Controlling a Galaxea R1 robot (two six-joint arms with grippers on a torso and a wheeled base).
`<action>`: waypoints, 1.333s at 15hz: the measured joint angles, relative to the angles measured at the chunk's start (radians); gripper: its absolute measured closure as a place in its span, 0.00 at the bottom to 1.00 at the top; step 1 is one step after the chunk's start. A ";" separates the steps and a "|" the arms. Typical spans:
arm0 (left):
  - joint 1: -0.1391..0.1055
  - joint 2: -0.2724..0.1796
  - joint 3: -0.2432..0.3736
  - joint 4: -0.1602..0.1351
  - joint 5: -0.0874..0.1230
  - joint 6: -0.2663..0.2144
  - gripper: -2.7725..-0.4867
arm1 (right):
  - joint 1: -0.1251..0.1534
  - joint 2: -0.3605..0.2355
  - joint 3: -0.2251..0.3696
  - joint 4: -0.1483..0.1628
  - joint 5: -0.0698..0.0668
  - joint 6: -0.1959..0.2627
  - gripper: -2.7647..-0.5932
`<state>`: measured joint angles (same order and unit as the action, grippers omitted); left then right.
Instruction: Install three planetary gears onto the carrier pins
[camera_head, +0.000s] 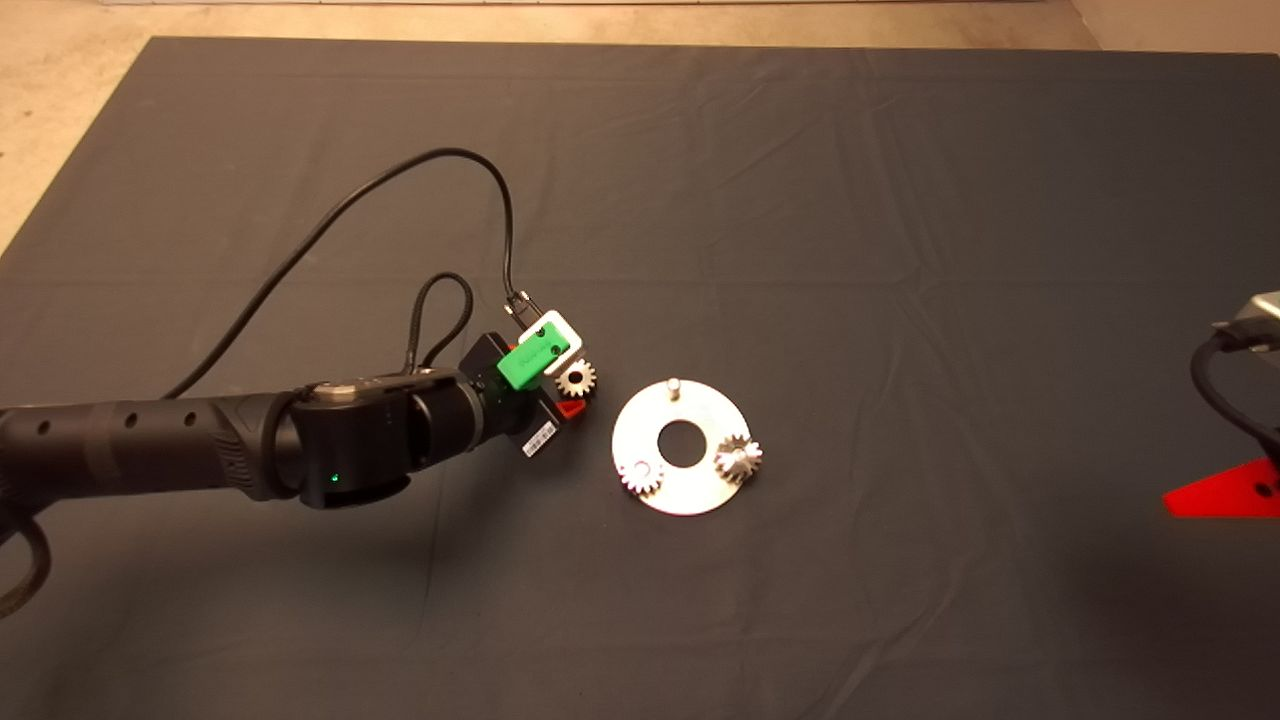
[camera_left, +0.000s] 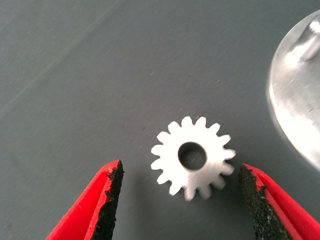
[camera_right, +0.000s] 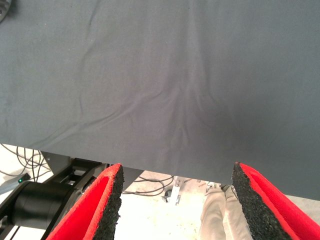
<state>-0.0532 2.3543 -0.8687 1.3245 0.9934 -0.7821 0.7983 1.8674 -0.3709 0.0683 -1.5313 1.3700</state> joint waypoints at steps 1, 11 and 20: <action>0.000 0.008 -0.001 0.000 -0.004 -0.009 0.51 | 0.000 0.000 0.000 0.000 0.000 0.000 0.54; 0.000 0.033 -0.078 -0.002 -0.072 -0.071 0.51 | 0.000 0.000 0.000 0.000 0.000 0.000 0.54; 0.000 0.026 -0.077 -0.004 -0.080 -0.092 0.61 | 0.000 0.000 0.000 0.000 0.000 0.000 0.54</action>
<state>-0.0532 2.3804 -0.9457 1.3200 0.9134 -0.8740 0.7985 1.8674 -0.3709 0.0687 -1.5309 1.3700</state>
